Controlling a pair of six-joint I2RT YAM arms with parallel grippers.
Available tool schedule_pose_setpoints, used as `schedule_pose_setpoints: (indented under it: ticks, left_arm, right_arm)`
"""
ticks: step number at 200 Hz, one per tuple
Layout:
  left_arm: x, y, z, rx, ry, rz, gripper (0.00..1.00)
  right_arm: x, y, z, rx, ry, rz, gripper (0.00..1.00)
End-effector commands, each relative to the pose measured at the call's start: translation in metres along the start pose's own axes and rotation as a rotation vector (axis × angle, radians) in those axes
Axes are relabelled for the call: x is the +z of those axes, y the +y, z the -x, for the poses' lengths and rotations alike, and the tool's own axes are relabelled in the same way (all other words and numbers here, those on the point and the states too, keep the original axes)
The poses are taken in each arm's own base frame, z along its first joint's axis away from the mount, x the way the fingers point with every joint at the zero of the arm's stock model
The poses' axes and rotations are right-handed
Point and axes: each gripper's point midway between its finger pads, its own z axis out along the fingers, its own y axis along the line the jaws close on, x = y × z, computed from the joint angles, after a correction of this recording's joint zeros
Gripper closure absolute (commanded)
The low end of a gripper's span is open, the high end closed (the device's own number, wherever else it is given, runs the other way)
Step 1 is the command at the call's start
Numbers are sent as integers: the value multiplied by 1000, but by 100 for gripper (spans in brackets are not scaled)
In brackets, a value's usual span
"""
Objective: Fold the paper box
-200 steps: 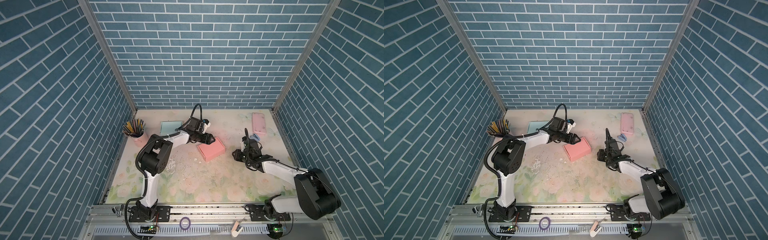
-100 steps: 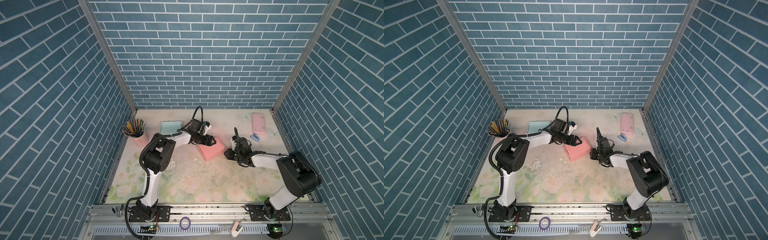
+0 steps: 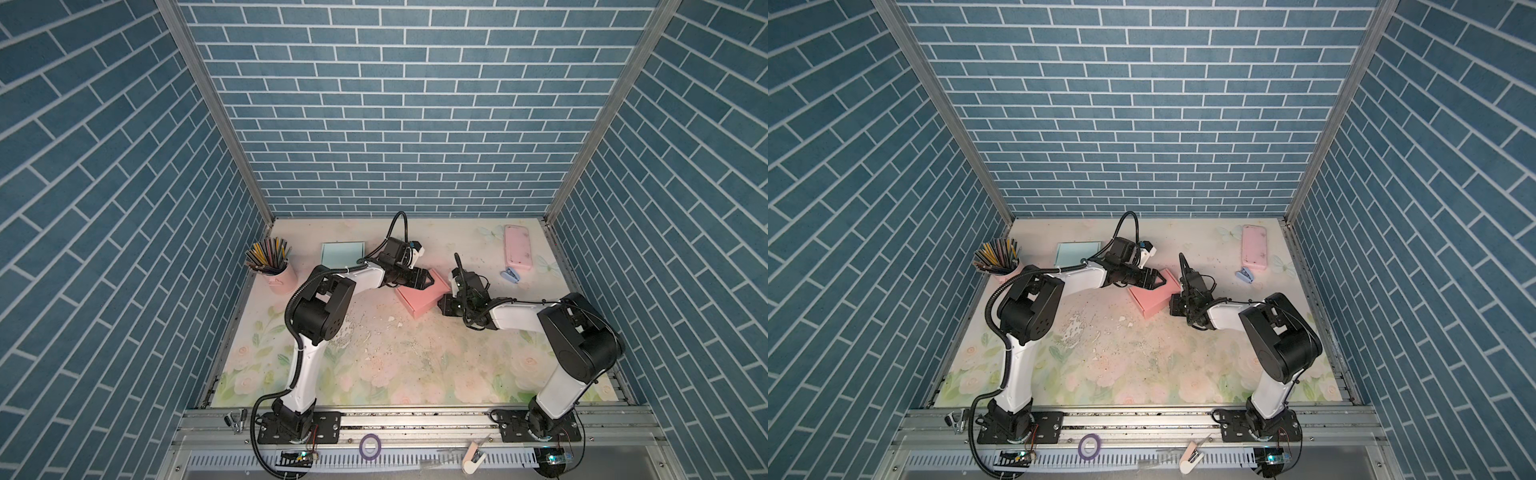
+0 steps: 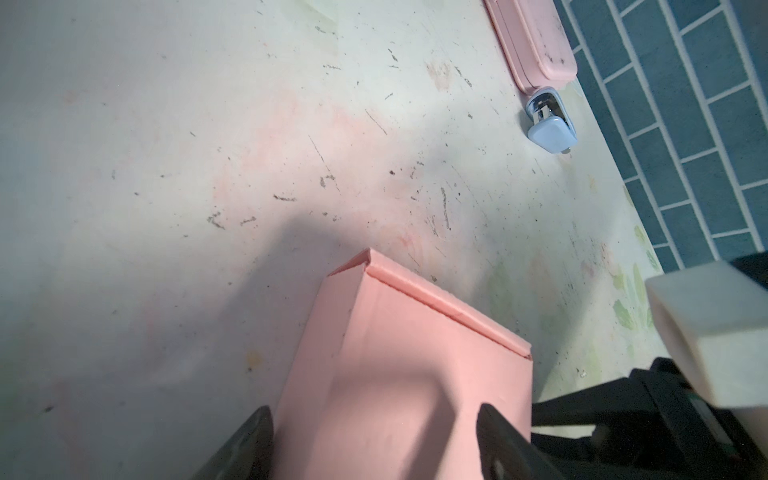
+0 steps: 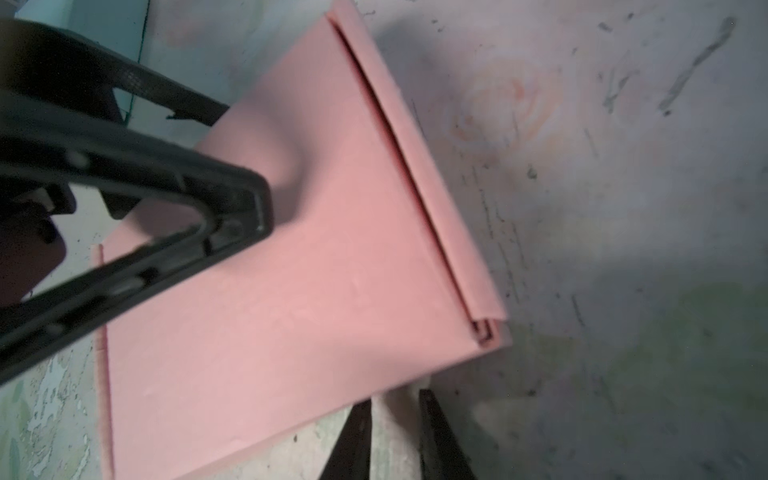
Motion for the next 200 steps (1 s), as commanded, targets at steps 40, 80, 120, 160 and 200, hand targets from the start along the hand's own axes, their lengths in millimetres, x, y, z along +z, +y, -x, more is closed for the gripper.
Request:
schedule_pose_setpoints:
  ticks: [40, 80, 120, 160, 200]
  left_arm:
    - [17, -38, -26, -11, 69, -121, 23]
    - [13, -34, -19, -13, 53, -103, 23]
    - [-6, -24, -1, -32, 10, -85, 23]
    - [-41, -12, 12, -51, -54, -60, 18]
    - [-58, -6, 0, -62, -57, -36, 16]
  right_arm:
    - [11, 30, -20, -7, 46, 41, 78]
    - [-1, 22, -28, -4, 34, 12, 78]
    - [-14, 10, -34, -5, 20, -33, 78]
    - [-27, -1, -44, 11, 14, -58, 74]
    - [-40, 3, -45, -14, -2, -52, 68]
